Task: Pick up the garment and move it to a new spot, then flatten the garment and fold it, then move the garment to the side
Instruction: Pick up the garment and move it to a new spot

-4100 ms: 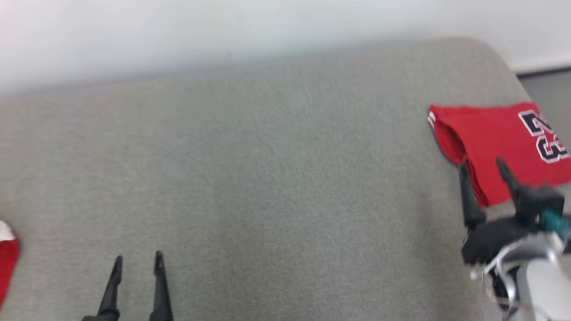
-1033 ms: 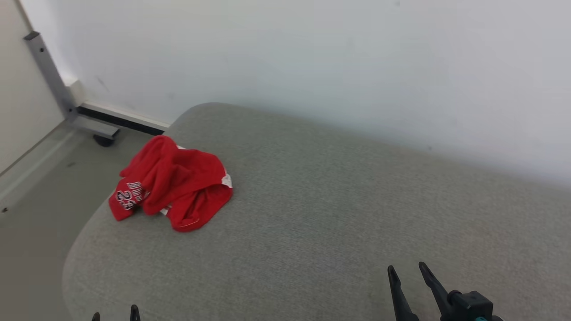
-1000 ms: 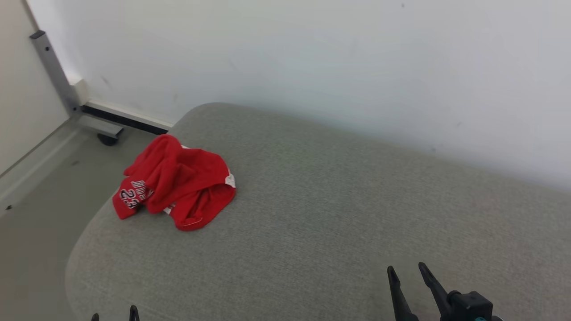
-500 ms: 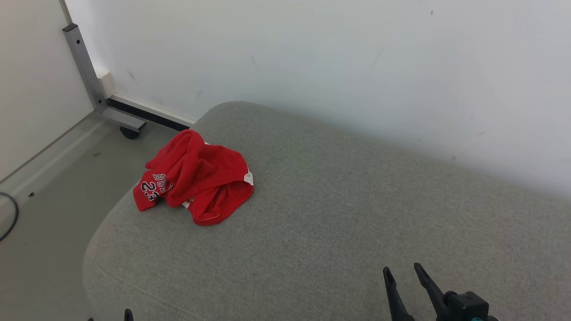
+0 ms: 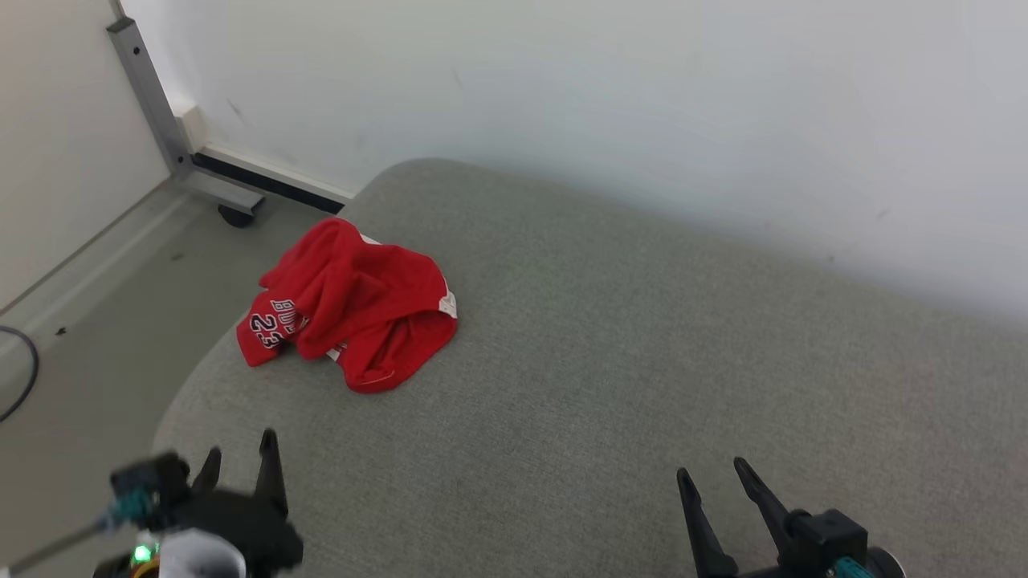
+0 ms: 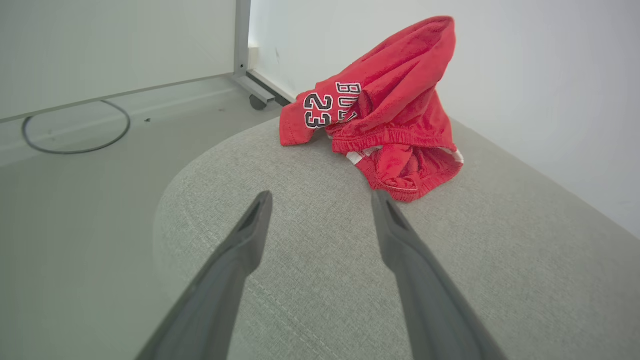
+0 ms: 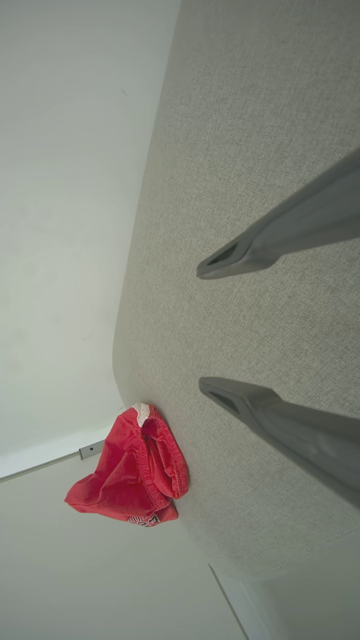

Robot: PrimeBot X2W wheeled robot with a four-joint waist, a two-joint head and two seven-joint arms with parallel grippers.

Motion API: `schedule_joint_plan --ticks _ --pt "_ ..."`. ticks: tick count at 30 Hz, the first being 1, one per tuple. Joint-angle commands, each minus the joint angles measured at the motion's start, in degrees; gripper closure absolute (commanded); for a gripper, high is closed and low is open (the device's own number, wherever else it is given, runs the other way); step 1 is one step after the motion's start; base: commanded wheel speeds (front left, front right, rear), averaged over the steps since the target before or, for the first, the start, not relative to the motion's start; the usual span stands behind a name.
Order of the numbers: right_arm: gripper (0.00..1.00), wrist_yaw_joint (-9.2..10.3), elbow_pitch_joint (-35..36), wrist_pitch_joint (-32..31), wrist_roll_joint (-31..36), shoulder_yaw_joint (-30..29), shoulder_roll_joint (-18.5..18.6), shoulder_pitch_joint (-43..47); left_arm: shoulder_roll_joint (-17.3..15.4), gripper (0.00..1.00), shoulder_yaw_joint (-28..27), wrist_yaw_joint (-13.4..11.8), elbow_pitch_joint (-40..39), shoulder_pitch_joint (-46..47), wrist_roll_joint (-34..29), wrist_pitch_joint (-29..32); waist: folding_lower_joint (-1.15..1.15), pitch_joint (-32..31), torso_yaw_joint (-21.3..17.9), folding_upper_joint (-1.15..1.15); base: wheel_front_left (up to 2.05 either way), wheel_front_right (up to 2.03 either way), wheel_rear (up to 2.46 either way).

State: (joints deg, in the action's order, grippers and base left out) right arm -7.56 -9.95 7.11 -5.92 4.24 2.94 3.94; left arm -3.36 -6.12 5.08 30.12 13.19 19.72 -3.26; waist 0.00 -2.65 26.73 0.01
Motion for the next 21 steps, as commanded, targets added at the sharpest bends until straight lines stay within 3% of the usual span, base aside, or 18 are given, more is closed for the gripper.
schedule_joint_plan --ticks 1,2,6,16,21 --pt "0.0 0.16 0.51 -0.22 0.52 0.2 -0.14 -0.49 -0.21 0.0 0.2 0.2 0.86 1.61 0.11 0.99 0.0 2.58 -1.56 -0.01 0.0 0.0 0.0" --pt "0.0 0.15 1.82 -1.36 1.63 0.8 -0.14 -1.02 -0.93 0.0 -0.38 0.09 4.19 7.14 1.82 5.04 0.0 4.32 -2.86 -0.01 0.0 0.0 0.0" --pt "0.0 0.16 4.73 -3.6 3.53 1.7 -0.1 -2.22 -2.6 0.0 -2.26 -0.13 9.46 16.57 5.21 11.22 0.0 8.56 -6.16 -0.01 0.0 0.0 0.0" --pt "0.0 0.15 12.76 -7.78 5.65 4.39 3.02 -6.3 -7.82 0.0 -4.44 -0.71 15.89 34.35 9.39 19.67 0.0 22.05 -14.25 -0.01 0.0 0.0 0.0" --pt "0.0 0.16 15.74 -8.96 5.88 4.79 4.08 -7.49 -10.13 0.0 -4.93 -4.02 19.18 39.42 9.76 24.91 0.0 27.33 -16.92 -0.01 0.0 0.0 0.0"
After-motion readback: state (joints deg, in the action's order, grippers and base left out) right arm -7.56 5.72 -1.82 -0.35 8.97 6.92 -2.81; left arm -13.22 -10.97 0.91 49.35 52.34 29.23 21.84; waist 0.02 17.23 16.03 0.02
